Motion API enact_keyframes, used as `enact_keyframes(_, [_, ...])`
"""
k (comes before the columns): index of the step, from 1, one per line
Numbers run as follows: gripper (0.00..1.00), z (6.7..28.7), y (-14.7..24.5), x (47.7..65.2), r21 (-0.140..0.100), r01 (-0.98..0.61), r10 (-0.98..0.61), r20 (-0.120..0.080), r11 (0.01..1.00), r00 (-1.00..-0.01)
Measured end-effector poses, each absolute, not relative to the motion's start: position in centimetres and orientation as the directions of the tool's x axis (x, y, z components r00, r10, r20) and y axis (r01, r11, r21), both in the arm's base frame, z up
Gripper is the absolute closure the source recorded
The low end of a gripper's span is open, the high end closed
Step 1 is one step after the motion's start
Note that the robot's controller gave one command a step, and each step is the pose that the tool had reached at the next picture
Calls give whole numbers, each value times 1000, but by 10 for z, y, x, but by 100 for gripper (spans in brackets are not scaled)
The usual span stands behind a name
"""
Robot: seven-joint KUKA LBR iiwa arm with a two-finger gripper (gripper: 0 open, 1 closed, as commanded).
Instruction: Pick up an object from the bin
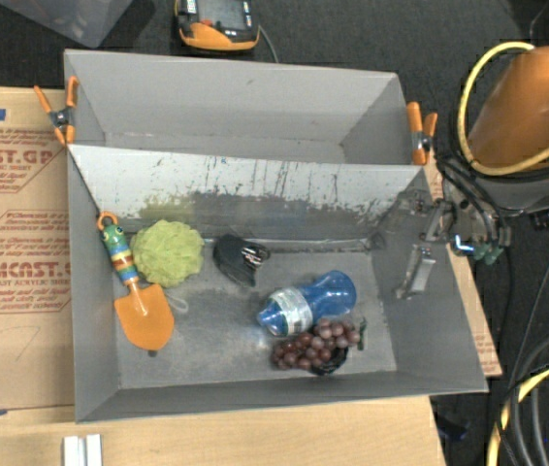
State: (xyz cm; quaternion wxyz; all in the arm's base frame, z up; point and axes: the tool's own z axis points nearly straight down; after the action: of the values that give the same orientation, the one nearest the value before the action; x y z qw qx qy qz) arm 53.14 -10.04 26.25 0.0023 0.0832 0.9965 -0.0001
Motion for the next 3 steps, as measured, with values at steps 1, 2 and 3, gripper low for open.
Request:
enact_keyframes(1, [0,166,-54,541,-1,73,73,-9,997,-997])
enact_keyframes(2, [0,142,-49,538,1,65,65,-1,998,-998])
enact_keyframes(3, [0,165,-25,553,-1,-255,-255,-6,967,-967])
